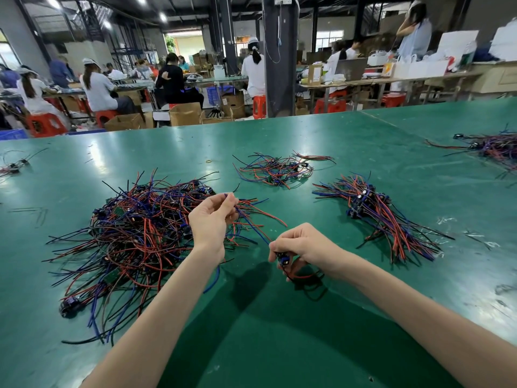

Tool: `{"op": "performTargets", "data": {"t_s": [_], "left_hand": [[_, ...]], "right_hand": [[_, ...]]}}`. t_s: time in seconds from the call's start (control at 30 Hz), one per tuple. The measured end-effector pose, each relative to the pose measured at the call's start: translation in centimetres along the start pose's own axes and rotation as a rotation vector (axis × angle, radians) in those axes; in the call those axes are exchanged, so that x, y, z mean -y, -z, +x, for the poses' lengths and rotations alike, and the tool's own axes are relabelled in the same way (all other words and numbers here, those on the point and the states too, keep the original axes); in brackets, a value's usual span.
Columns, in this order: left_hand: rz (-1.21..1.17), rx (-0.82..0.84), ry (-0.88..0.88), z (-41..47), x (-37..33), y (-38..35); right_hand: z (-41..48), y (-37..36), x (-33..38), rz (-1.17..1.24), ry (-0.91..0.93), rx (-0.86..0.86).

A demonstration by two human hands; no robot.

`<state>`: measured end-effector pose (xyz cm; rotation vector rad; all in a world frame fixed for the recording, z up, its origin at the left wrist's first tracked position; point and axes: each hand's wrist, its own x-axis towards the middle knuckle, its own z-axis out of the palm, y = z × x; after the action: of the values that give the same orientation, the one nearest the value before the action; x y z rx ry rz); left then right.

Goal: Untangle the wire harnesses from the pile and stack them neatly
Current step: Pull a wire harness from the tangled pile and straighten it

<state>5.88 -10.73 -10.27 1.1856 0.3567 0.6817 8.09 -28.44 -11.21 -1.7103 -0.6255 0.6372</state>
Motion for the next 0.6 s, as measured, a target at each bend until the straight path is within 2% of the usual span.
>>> {"op": "performTargets", "data": {"t_s": [0.17,0.4,0.5,0.6], "left_hand": [[0.089,-0.005,-0.032,0.2,0.1,0.2],[0.241,0.018,-0.194,-0.2,0.5,0.1],[0.117,0.061,-0.14,-0.5,0.5,-0.4],[-0.157,0.129,0.036,-0.9,0.3,-0.9]], "right_hand": [[-0.1,0.1,0.1,-0.012,0.007,0.071],[-0.6,0.0,0.3,0.0,0.032,0.246],[-0.8,0.2,0.5,-0.009,0.027,0.281],[-0.7,0.3,0.8,0.003,0.017,0.304]]}}
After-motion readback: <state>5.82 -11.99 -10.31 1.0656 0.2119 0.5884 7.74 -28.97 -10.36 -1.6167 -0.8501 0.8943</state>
